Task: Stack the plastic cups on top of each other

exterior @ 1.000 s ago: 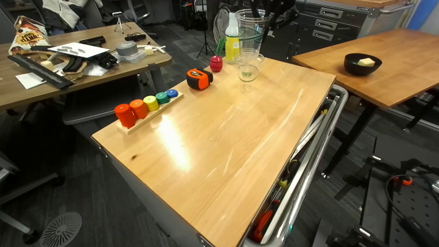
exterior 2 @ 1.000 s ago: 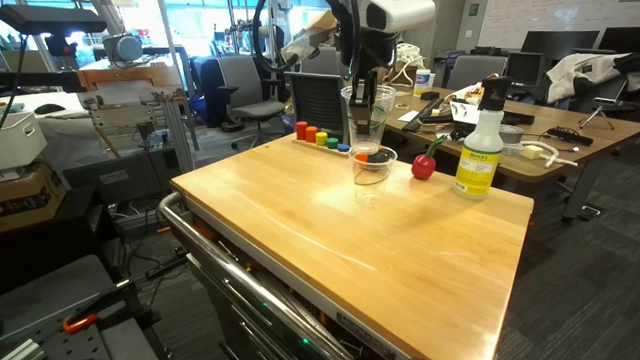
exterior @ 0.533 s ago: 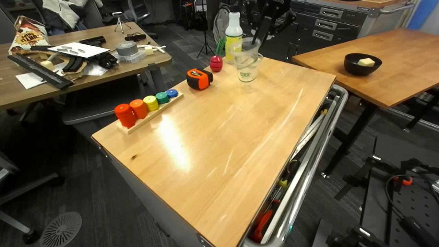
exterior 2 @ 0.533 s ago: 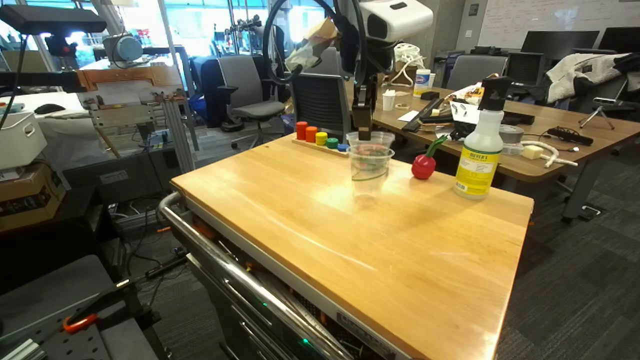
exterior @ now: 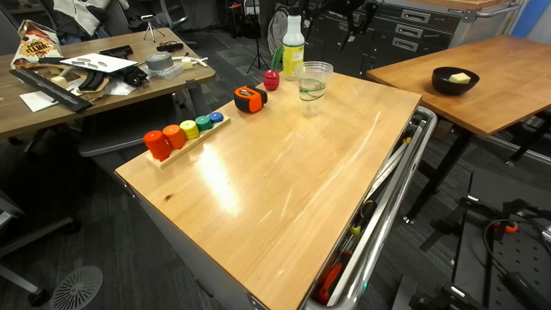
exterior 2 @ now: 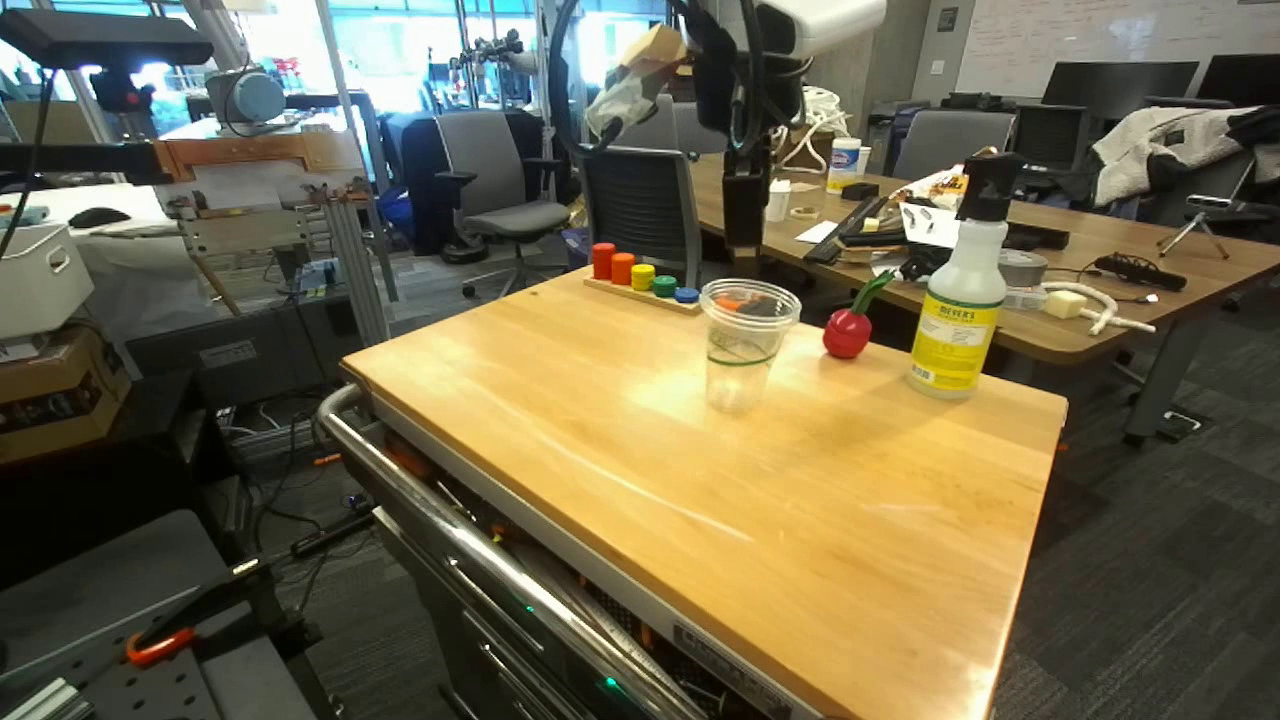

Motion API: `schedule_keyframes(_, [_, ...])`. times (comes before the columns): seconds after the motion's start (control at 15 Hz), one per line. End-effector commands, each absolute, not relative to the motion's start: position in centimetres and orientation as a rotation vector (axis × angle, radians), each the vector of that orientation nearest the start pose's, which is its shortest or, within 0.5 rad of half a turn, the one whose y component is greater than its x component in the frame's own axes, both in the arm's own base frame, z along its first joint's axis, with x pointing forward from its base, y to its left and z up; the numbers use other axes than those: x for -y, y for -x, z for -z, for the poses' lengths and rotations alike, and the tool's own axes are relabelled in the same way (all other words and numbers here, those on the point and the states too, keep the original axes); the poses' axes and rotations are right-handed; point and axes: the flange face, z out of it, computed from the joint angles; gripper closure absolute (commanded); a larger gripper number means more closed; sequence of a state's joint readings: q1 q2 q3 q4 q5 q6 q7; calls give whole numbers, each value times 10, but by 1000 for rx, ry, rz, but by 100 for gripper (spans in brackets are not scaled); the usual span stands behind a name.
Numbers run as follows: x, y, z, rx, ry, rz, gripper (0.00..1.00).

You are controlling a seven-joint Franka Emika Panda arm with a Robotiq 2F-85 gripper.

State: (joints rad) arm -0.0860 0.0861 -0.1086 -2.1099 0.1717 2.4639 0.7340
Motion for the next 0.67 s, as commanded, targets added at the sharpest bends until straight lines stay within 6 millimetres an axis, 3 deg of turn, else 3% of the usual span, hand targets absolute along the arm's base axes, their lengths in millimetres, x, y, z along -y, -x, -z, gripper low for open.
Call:
schedule_keyframes(0.0, [116, -562, -429, -1399, 2675, 269, 0])
schedule_keyframes(0.27, [110, -535, -471, -1229, 2931, 100, 0])
schedule_keyframes(0.6, [98, -489, -553, -868, 3096, -60, 0])
